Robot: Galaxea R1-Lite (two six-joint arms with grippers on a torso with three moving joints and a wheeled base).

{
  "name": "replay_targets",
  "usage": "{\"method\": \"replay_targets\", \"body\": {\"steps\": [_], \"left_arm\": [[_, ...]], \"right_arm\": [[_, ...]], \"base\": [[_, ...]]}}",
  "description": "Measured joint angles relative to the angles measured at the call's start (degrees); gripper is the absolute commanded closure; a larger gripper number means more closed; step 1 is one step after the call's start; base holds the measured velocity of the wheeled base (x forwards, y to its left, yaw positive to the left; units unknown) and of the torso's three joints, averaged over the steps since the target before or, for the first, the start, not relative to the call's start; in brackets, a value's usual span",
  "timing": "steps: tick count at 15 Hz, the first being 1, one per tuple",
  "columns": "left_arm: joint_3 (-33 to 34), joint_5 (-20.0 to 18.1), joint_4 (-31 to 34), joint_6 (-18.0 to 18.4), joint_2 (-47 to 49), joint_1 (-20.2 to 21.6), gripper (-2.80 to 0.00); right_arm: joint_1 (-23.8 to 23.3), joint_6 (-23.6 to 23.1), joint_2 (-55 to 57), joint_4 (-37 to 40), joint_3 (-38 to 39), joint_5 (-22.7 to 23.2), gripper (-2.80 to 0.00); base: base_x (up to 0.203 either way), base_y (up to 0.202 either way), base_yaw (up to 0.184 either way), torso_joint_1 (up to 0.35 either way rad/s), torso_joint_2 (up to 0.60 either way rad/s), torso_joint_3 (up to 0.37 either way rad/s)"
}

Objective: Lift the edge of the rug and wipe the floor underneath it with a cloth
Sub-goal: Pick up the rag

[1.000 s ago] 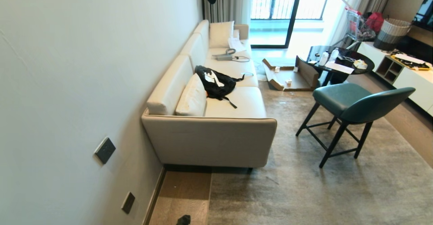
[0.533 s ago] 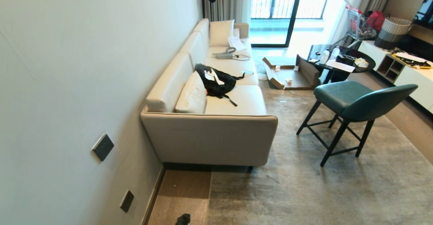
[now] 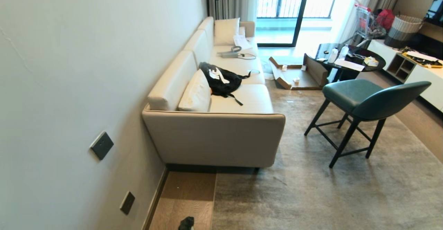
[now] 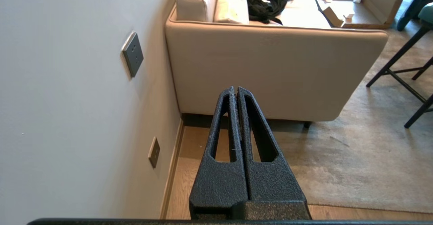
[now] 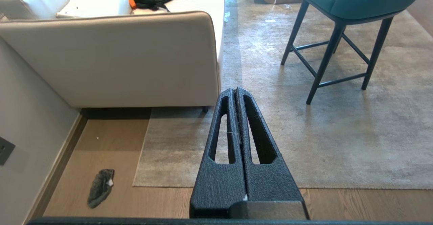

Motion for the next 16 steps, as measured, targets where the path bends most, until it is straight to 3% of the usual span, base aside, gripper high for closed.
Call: {"method": "replay_targets", "body": {"steps": [10,16], "left_arm": [[0.0,0.0,0.1,0.0,0.0,0.0,0.00],[0.0,0.0,0.0,0.0,0.0,0.0,0.00]], "right_arm": [[0.0,0.3,0.0,0.0,0.0,-0.2,0.00],[0.0,0.5,0.0,0.0,0.0,-0.2,0.00]], "base": [[0.000,0.000,0.000,-0.138,0.36,0.215],[0.000,0.000,0.000,-0.183,0.53,0.345]]}}
